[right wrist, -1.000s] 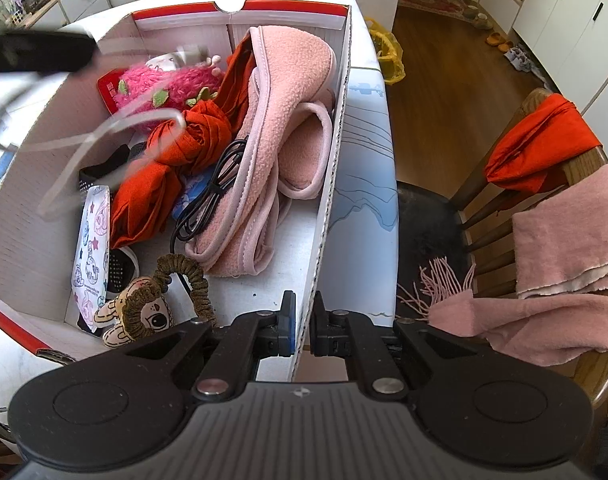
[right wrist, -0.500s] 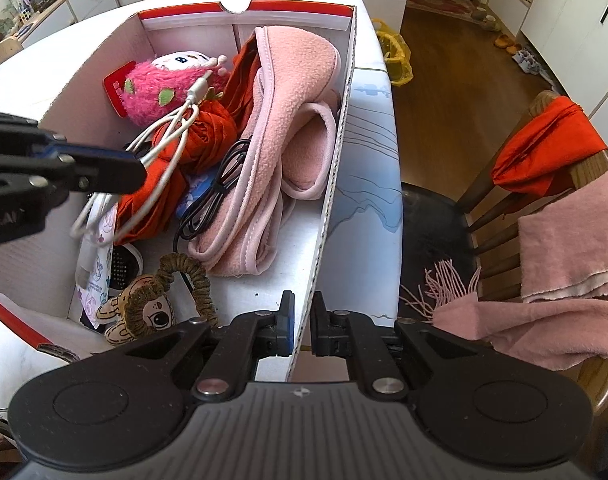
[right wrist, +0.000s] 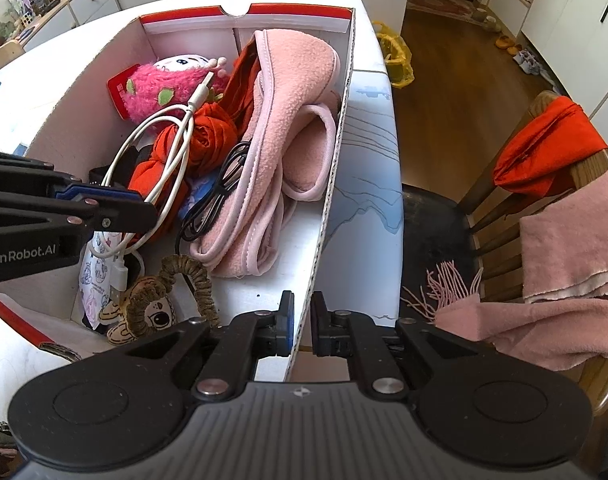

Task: Organize objects

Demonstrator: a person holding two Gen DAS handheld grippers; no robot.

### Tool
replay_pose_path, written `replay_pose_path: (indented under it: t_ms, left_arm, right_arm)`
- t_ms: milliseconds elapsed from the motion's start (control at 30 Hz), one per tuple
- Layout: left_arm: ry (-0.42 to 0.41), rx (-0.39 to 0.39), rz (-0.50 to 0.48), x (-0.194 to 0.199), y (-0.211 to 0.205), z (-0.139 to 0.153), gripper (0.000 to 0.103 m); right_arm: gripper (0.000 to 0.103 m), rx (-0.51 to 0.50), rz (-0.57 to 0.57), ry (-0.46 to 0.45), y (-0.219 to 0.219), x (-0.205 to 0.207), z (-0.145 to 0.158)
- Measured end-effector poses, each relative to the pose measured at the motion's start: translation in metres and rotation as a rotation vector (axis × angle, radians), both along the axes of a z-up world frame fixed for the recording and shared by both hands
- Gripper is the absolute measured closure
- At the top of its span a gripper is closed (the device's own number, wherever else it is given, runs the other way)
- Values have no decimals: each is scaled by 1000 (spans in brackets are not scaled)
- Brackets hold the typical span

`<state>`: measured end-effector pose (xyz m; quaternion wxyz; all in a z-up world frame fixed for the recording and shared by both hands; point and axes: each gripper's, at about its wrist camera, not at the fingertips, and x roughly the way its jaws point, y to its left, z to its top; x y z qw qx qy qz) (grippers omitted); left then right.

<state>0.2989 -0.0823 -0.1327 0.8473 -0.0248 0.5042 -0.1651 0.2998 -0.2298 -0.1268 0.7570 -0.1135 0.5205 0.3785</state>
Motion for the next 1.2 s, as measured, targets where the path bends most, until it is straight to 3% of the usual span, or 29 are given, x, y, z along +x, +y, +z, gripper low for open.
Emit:
replay_pose_path:
  t_ms: [433, 633, 800, 967, 1200]
  left_arm:
    - [-52, -14, 83, -17, 7, 19, 63]
    - [-107, -10, 103, -27, 14, 35, 38]
    - [-159, -8, 107, -38, 22, 51, 20]
    - [-215, -3, 108, -54, 33, 69, 9]
    - [-284, -5, 110, -83, 57, 92, 2]
  right_arm:
    - [93, 27, -7, -17, -5, -3, 8]
    - [93, 55, -33, -46, -10, -3, 18]
    - [93, 96, -64, -88, -17, -5, 35]
    - [92, 149, -96, -154, -27, -15, 59]
    - [91, 293, -96, -226, -38, -49, 98]
